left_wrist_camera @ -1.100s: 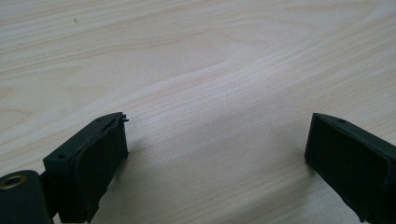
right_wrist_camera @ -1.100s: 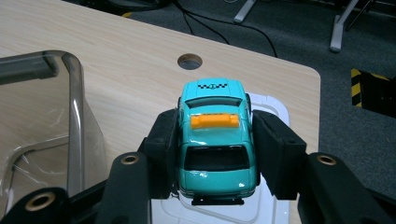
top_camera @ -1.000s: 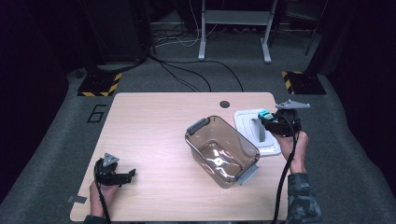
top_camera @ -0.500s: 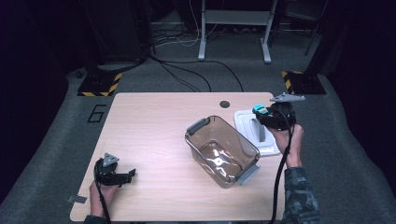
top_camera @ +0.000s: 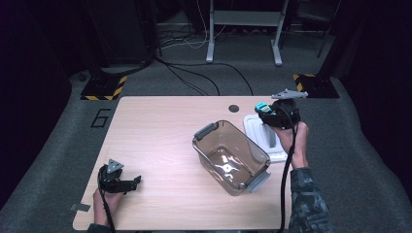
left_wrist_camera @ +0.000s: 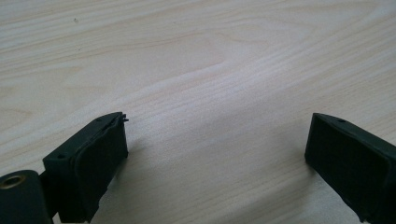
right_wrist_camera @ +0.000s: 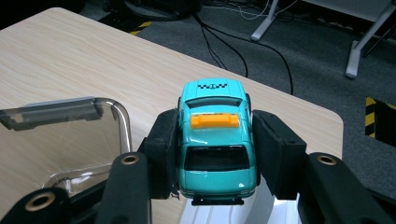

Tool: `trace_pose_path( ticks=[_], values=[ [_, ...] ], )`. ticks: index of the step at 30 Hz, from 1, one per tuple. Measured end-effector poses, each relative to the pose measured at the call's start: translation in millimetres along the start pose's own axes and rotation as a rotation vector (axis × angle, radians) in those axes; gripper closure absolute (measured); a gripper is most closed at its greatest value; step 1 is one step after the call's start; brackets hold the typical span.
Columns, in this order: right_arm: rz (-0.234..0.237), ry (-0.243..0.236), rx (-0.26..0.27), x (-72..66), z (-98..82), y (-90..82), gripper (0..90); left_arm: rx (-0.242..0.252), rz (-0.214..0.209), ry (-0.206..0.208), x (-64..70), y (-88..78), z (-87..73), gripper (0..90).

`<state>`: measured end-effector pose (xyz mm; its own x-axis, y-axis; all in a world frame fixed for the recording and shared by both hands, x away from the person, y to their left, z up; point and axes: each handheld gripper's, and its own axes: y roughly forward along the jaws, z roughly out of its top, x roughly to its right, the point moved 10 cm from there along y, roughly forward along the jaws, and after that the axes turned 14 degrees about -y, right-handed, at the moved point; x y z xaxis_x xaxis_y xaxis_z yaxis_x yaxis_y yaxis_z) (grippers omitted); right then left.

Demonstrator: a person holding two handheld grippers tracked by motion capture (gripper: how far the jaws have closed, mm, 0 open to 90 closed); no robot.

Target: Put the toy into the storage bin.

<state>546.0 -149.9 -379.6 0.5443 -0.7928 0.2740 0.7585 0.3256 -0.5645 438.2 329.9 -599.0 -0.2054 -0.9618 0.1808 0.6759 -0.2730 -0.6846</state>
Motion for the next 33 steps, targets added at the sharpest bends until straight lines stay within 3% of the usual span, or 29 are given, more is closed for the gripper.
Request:
trace_pose_path(
  ticks=[15, 33],
  values=[
    [0.029, -0.034, 0.008, -14.8, 26.2, 6.5, 52.3, 0.006, 0.002, -0.002, 0.0, 0.5, 0.4, 5.4],
    [0.070, -0.064, -0.005, -33.3, 41.5, 16.5, 52.3, 0.001, 0.000, 0.000, 0.1, 0.0, 0.0, 5.5]
  ],
)
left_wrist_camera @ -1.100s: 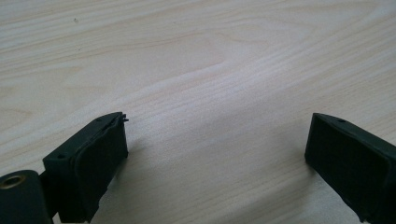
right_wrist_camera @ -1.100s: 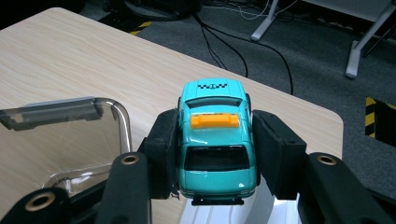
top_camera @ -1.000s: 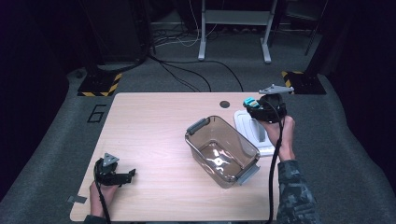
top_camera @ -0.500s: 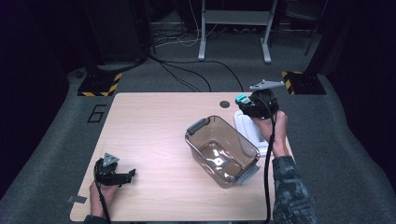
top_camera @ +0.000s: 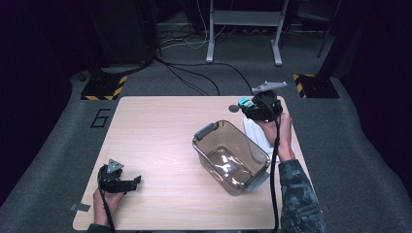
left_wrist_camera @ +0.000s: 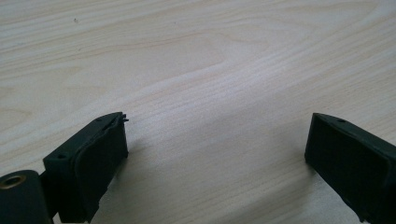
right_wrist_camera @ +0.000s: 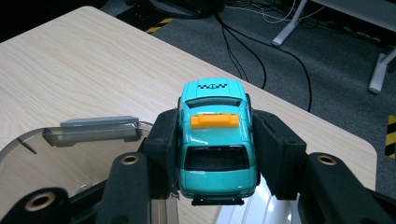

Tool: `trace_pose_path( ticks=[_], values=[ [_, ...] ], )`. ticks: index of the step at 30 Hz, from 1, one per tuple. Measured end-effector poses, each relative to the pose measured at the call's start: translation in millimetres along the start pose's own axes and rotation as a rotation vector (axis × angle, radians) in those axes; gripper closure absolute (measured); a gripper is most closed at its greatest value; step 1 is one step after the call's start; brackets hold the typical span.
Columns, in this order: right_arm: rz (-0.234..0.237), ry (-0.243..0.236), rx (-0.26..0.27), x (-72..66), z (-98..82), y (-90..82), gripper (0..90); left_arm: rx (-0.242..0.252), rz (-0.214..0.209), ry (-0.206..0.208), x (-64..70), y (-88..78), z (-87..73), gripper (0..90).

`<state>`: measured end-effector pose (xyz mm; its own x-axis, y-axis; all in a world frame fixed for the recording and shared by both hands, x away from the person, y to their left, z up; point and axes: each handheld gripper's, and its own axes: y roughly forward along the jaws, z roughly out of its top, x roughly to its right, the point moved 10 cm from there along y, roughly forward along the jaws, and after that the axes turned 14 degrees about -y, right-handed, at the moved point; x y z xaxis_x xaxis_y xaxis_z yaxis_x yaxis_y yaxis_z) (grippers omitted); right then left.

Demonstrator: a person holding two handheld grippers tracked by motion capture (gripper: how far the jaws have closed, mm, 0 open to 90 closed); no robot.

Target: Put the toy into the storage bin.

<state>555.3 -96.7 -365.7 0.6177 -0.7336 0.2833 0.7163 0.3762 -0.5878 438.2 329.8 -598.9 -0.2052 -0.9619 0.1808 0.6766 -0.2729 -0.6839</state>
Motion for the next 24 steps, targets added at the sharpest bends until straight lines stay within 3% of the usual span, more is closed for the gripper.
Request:
trace_pose_path(
  ticks=[20, 24],
  values=[
    [0.067, -0.046, -0.057, -26.5, 9.4, 19.6, 52.3, 0.000, 0.000, 0.003, 0.0, -0.2, 0.0, 5.5],
    [0.081, -0.074, -0.063, -31.2, 10.4, 24.5, 52.3, 0.000, 0.000, 0.002, 0.0, -0.1, 0.0, 5.6]
  ],
)
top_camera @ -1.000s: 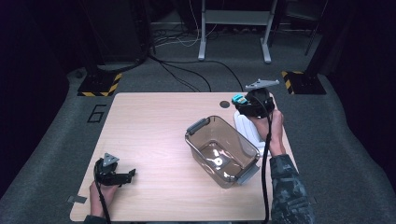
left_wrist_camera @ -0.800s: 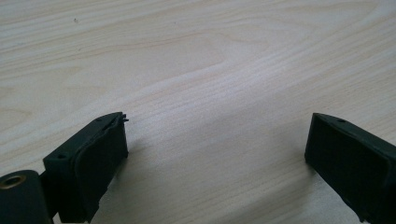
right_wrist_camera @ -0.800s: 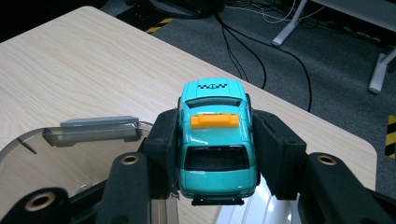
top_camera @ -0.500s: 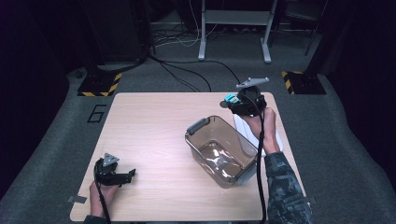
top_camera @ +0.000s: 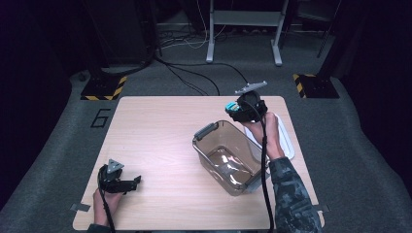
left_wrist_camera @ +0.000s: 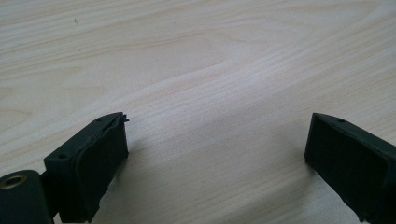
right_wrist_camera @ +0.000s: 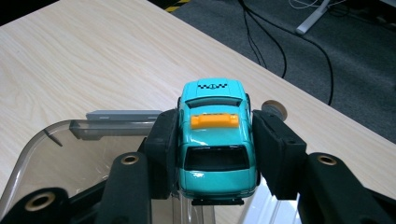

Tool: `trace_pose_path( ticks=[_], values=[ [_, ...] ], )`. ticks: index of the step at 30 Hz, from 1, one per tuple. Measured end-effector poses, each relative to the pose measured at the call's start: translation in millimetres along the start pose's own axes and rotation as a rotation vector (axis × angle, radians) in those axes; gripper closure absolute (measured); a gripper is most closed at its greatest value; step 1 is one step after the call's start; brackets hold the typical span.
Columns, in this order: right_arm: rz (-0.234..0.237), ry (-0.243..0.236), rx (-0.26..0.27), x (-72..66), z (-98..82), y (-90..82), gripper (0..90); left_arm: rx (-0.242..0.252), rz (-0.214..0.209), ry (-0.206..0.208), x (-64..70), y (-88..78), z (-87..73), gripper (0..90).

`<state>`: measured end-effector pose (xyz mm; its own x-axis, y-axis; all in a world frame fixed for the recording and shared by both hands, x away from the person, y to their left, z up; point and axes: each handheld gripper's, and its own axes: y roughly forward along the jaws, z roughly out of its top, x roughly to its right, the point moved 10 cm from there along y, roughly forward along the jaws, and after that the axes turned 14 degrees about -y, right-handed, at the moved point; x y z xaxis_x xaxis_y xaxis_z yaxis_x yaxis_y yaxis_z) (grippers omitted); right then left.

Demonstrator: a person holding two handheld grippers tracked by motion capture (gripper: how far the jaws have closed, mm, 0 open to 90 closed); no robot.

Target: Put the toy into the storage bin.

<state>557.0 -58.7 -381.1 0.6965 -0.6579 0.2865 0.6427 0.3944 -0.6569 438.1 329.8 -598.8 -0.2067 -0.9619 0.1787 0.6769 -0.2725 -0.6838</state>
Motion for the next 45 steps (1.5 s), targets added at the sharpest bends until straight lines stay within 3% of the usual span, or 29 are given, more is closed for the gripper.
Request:
trace_pose_path(
  ticks=[28, 45],
  values=[
    [0.103, -0.022, -0.112, -29.7, -14.5, 31.7, 52.3, -0.002, 0.000, 0.001, 0.0, -0.2, -0.1, 5.7],
    [0.133, -0.018, -0.168, -42.3, -23.8, 46.4, 52.3, -0.004, 0.000, 0.002, -0.2, -0.3, -0.2, 5.7]
  ],
)
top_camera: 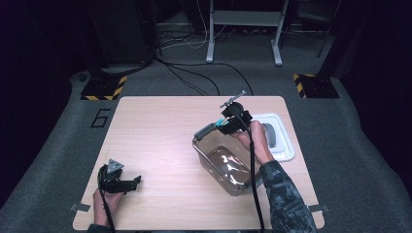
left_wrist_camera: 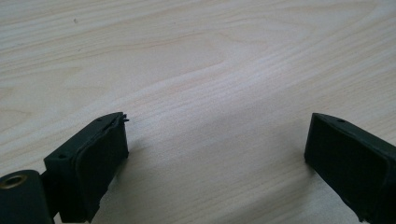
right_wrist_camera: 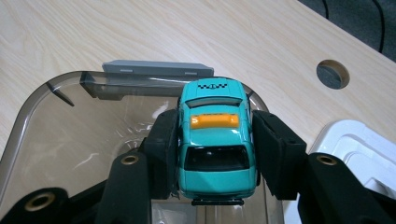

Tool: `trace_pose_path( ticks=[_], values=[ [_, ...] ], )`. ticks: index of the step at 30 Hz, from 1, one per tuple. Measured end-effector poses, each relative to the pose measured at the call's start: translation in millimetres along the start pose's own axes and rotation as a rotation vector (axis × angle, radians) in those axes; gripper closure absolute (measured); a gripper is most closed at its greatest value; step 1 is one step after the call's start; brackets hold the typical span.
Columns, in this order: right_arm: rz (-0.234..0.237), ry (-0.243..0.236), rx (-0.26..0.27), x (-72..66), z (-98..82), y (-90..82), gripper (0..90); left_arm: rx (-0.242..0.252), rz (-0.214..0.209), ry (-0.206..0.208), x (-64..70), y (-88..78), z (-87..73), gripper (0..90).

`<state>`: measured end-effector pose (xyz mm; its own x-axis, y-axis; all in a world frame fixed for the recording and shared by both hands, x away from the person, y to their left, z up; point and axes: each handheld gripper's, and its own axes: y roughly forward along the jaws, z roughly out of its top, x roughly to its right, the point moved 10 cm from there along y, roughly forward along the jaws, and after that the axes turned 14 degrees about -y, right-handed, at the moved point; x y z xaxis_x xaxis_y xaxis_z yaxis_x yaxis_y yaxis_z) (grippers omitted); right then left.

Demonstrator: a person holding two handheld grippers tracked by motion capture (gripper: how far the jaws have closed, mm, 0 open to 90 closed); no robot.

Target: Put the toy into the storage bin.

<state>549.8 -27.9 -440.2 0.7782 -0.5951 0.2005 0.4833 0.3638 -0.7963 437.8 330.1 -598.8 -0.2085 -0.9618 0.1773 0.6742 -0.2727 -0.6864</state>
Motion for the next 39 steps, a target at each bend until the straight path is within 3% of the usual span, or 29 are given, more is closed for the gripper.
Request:
trace_pose_path(
  ticks=[23, 39],
  values=[
    [0.069, 0.004, -0.040, -18.5, -4.3, 13.2, 52.3, 0.002, 0.000, -0.001, 0.2, 0.1, 0.1, 5.7],
    [0.080, -0.003, -0.073, -22.7, -4.2, 21.4, 52.3, 0.002, 0.001, 0.002, 0.0, -0.1, 0.1, 5.9]
  ],
)
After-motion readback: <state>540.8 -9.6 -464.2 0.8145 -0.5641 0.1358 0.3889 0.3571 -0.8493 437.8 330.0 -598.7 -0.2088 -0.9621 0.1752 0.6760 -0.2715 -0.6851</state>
